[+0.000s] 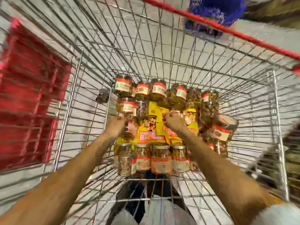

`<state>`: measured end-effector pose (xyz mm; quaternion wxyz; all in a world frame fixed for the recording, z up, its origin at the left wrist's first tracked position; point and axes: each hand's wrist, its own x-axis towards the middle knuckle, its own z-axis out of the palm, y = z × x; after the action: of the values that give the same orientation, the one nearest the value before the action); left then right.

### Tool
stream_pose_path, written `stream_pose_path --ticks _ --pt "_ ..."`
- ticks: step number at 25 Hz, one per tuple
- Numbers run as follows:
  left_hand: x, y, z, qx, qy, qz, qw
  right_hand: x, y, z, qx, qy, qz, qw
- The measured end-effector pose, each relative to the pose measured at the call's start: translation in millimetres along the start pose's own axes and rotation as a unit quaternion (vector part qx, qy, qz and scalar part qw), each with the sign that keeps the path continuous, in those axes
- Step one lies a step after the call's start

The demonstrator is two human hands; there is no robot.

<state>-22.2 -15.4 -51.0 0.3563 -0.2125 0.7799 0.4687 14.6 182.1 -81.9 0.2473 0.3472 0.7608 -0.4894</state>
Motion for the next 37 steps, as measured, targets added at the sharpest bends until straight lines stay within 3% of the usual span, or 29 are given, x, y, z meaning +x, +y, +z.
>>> stream_pose_path --ticks 4,9,12,14,16,18,19,21,24,26,29,30,31,33,35,37 --pt "105 -33 35 0.023 0.076 -0.051 0.996 91 22 43 -0.006 0.032 0.038 0.999" --pt "191 -52 108 0.085 0.131 0.029 0.987 173 46 107 0.095 0.049 0.051 0.993" --pt "194 -54 120 0.219 0.182 0.057 0.957 185 46 124 0.213 0.039 0.034 0.976" --pt "167 -55 119 0.292 0.177 0.164 0.925 171 48 117 0.346 -0.001 0.070 0.936" --pt "138 -49 107 0.218 0.158 0.279 0.922 156 56 100 0.439 -0.048 0.099 0.892" --pt "117 -29 83 0.089 0.136 0.270 0.949 139 62 77 0.459 -0.050 0.109 0.880" --pt "120 -17 70 0.077 0.192 0.276 0.939 132 65 67 0.466 -0.060 0.109 0.876" --pt "141 7 45 0.140 0.314 0.260 0.903 121 64 55 0.477 -0.085 0.109 0.868" --pt "192 39 40 0.216 0.317 0.148 0.912 115 60 50 0.486 -0.110 0.107 0.860" --pt "217 49 53 0.295 0.315 0.088 0.898 116 58 49 0.487 -0.112 0.091 0.862" --pt "231 38 58 0.389 0.330 0.121 0.852 115 56 44 0.464 -0.121 0.085 0.873" --pt "229 33 56 0.399 0.310 0.147 0.850 113 55 37 0.460 -0.126 0.084 0.875" --pt "225 27 54 0.359 0.274 0.189 0.872 108 54 28 0.453 -0.135 0.083 0.877" --pt "193 18 53 0.138 0.126 0.209 0.960 88 48 -1 0.452 -0.137 0.079 0.878" --pt "145 17 50 -0.034 -0.036 0.113 0.992 52 35 -37 0.459 -0.112 0.060 0.879" --pt "92 25 46 -0.130 -0.155 0.028 0.979 7 20 -72 0.464 -0.098 0.033 0.880"
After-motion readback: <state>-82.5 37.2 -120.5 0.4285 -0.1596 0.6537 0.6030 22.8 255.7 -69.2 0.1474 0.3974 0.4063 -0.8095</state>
